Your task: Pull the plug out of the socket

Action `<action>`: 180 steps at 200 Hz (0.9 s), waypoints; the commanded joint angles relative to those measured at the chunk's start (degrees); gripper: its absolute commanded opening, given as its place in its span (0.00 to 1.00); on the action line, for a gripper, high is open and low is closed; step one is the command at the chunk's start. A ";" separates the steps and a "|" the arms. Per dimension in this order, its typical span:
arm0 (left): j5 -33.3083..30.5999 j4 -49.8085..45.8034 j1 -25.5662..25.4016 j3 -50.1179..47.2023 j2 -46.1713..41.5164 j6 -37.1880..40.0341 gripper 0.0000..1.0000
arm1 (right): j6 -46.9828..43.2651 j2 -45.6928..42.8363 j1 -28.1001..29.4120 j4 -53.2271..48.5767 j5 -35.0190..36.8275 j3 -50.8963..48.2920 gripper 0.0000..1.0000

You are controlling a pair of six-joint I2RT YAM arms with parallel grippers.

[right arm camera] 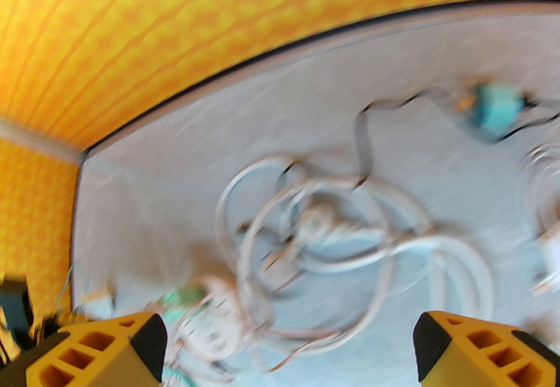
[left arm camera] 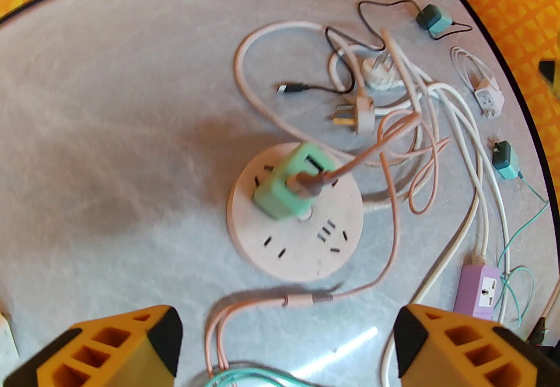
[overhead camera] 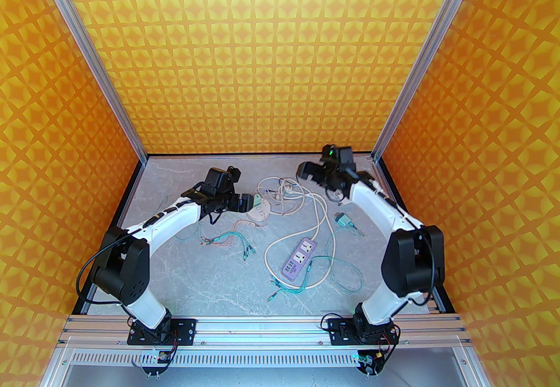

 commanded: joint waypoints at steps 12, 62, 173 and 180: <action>1.34 8.45 -0.07 -0.52 4.50 7.67 0.76 | 2.15 -3.21 2.38 4.35 -5.68 -3.72 0.98; 1.52 11.71 -0.17 1.43 11.04 11.10 0.72 | 4.11 -6.48 3.19 4.82 -7.22 -7.72 0.99; -1.26 11.07 -1.57 10.46 21.78 16.00 0.62 | 5.29 -8.84 3.36 3.00 -9.43 -10.55 0.98; -1.47 11.08 -1.65 10.66 21.94 15.96 0.60 | 5.28 -8.84 3.36 2.97 -9.45 -10.68 0.98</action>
